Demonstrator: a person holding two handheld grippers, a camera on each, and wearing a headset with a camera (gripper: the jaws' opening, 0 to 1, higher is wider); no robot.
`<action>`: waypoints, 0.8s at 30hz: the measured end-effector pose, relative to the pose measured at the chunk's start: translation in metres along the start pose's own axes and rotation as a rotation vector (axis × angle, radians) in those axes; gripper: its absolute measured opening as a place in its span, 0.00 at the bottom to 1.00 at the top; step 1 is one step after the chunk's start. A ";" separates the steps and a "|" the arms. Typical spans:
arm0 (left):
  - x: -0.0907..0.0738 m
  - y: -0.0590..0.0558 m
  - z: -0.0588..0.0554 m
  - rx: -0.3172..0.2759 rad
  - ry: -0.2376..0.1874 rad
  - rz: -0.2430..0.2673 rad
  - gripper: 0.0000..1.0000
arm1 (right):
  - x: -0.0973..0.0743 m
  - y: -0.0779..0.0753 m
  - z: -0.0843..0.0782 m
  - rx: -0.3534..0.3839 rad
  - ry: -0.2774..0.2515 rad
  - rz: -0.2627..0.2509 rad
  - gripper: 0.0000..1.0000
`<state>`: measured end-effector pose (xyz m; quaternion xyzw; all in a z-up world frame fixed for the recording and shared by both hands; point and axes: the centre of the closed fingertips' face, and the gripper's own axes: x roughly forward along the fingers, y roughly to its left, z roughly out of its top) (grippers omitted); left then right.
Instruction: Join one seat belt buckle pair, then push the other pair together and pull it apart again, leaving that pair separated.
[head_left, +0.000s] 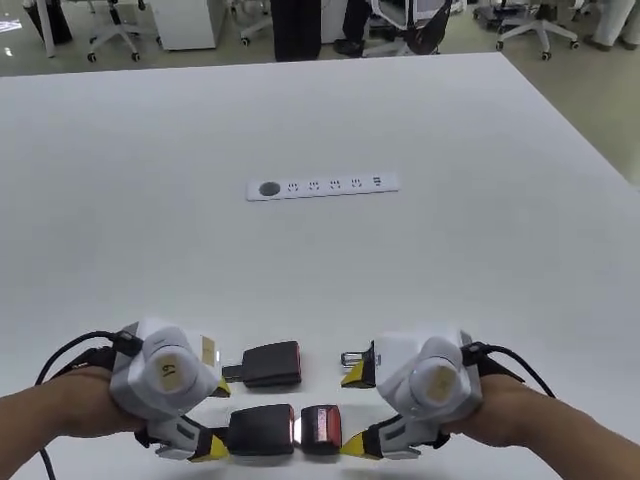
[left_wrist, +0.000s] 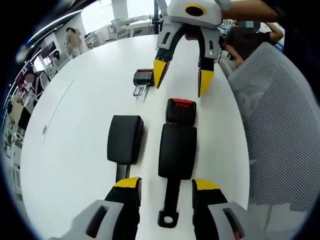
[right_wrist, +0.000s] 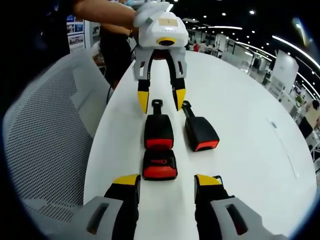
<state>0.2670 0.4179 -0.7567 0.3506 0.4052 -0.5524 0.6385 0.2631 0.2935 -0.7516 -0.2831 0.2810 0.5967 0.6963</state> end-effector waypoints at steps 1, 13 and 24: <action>-0.002 0.005 -0.002 -0.008 -0.004 0.007 0.42 | -0.002 -0.001 0.002 -0.001 0.002 -0.003 0.41; -0.021 0.032 0.004 -0.032 -0.017 0.038 0.43 | -0.023 -0.032 -0.004 -0.013 0.021 -0.045 0.41; -0.021 0.059 0.012 -0.045 -0.025 0.048 0.43 | -0.040 -0.062 -0.019 -0.010 0.042 -0.068 0.40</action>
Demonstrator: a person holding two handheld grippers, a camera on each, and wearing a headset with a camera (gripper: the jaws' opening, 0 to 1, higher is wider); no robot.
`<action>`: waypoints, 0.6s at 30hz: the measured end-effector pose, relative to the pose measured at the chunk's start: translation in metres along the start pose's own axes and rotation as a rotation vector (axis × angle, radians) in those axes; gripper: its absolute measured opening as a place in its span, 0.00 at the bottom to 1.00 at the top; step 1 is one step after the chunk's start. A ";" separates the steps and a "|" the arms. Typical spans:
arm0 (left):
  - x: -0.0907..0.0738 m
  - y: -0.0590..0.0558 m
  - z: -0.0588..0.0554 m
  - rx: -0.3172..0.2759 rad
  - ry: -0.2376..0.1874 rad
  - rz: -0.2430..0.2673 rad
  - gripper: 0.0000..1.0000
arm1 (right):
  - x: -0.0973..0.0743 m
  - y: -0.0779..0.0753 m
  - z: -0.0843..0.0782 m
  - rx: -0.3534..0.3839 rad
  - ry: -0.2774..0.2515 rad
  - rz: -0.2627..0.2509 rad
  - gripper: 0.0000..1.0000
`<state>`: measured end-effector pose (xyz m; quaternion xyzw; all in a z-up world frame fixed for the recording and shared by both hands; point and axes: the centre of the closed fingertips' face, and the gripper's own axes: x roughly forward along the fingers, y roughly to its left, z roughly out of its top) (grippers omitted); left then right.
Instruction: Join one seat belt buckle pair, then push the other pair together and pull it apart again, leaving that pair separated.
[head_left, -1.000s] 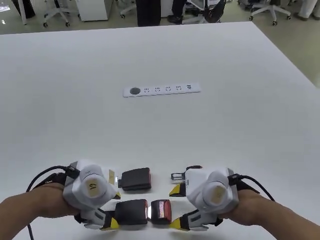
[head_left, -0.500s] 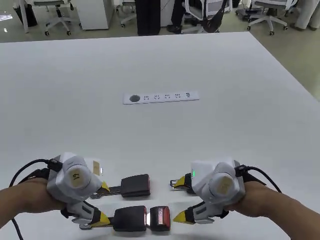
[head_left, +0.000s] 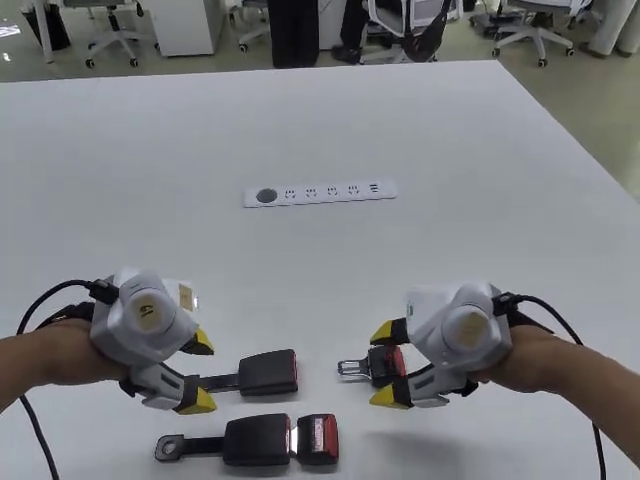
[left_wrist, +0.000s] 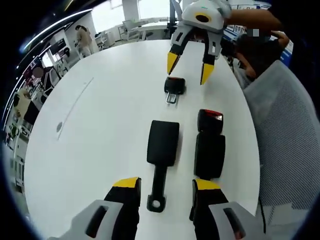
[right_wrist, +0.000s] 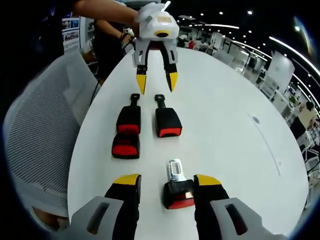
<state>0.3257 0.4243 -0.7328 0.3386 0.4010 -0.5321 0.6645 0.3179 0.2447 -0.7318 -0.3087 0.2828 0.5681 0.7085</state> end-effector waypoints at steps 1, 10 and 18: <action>0.001 0.004 0.000 -0.001 -0.001 0.000 0.43 | 0.000 -0.001 -0.001 0.000 0.001 0.000 0.40; 0.014 0.013 0.009 -0.004 -0.006 -0.012 0.43 | -0.001 -0.018 -0.024 0.019 0.031 -0.001 0.39; 0.028 0.011 0.018 0.020 0.011 -0.045 0.43 | 0.003 -0.022 -0.040 0.021 0.063 0.022 0.38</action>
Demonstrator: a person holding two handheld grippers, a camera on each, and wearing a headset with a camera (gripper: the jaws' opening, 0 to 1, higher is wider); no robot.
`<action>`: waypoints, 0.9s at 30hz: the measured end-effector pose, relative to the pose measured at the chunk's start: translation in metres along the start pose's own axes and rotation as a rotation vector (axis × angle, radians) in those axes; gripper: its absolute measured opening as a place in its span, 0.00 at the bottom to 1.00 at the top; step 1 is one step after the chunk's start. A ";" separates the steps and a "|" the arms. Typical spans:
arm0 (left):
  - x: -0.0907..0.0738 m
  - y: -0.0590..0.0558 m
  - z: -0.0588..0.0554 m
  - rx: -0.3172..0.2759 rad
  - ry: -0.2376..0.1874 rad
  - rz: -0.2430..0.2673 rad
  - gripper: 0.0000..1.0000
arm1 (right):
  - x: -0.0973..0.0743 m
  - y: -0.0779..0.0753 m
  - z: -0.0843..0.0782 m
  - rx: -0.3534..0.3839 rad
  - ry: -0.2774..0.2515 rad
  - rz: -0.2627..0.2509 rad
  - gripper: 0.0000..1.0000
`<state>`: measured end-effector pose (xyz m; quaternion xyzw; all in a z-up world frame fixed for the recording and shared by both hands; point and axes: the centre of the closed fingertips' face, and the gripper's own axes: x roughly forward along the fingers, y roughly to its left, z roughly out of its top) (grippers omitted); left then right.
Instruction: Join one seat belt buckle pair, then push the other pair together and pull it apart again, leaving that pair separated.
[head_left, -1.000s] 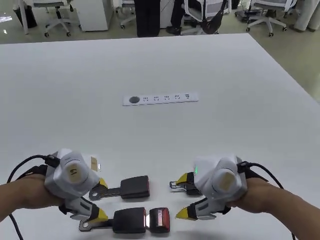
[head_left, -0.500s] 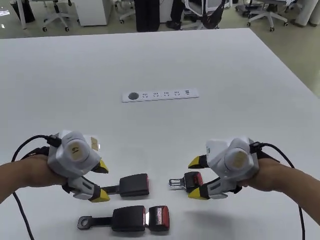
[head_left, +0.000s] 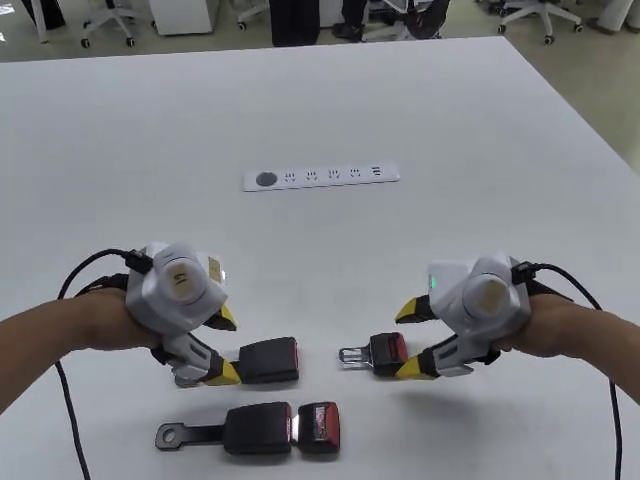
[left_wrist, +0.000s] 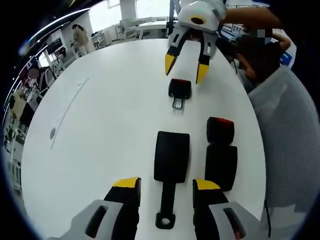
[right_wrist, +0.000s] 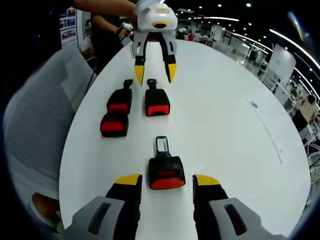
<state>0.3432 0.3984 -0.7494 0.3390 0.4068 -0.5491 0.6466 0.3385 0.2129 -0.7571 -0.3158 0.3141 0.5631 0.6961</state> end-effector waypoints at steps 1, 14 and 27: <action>0.002 0.000 0.000 0.004 0.003 -0.002 0.43 | 0.000 0.002 -0.001 -0.001 0.004 0.005 0.37; 0.026 0.000 0.000 0.063 0.057 -0.049 0.38 | 0.011 0.003 -0.010 -0.014 0.031 0.046 0.35; 0.032 -0.007 -0.001 0.097 0.055 -0.080 0.33 | 0.018 0.003 -0.015 -0.014 0.034 0.061 0.32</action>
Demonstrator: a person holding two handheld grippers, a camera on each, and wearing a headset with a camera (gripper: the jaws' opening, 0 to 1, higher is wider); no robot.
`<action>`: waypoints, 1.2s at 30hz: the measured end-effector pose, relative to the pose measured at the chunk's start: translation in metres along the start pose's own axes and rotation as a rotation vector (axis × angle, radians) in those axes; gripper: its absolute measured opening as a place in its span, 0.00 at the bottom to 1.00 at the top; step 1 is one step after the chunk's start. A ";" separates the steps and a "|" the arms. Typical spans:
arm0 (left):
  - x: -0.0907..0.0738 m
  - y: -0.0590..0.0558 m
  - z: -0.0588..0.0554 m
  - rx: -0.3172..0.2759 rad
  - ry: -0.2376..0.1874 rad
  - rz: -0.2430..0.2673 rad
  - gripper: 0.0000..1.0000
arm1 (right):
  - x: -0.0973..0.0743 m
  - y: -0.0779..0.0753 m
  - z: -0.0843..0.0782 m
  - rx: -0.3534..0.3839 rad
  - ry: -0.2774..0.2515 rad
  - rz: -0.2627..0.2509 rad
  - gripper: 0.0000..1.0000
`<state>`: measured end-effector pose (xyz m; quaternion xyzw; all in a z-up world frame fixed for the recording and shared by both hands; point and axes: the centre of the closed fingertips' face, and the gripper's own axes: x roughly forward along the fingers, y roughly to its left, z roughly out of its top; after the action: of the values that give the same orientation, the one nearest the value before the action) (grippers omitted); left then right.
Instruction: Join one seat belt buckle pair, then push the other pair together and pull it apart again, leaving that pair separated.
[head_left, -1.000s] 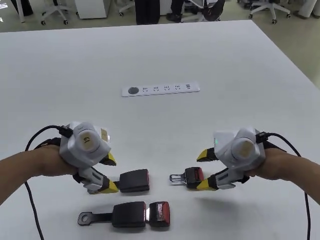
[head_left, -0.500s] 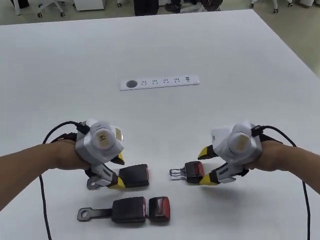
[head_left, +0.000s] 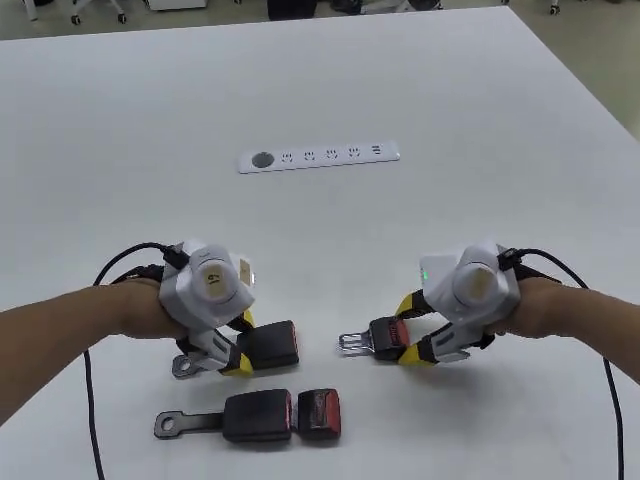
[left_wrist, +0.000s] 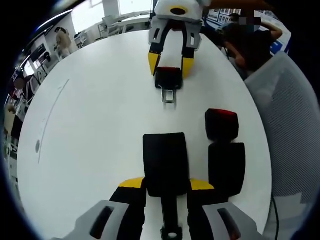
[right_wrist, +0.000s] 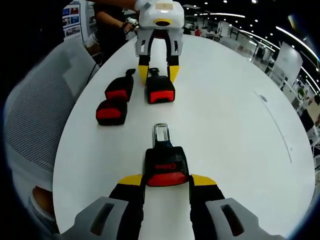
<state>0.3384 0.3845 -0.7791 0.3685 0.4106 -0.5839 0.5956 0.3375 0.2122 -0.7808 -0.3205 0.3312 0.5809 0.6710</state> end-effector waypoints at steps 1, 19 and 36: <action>0.000 0.000 0.000 0.005 0.000 0.000 0.33 | 0.000 0.000 0.000 0.000 -0.001 -0.001 0.31; 0.003 -0.001 0.000 0.014 0.011 0.002 0.32 | 0.001 0.001 0.004 -0.005 -0.012 -0.005 0.30; 0.004 -0.001 -0.001 0.007 0.010 0.008 0.32 | 0.009 0.006 0.019 0.005 -0.031 -0.012 0.30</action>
<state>0.3375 0.3838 -0.7831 0.3752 0.4101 -0.5809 0.5946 0.3343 0.2339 -0.7776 -0.3119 0.3203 0.5808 0.6803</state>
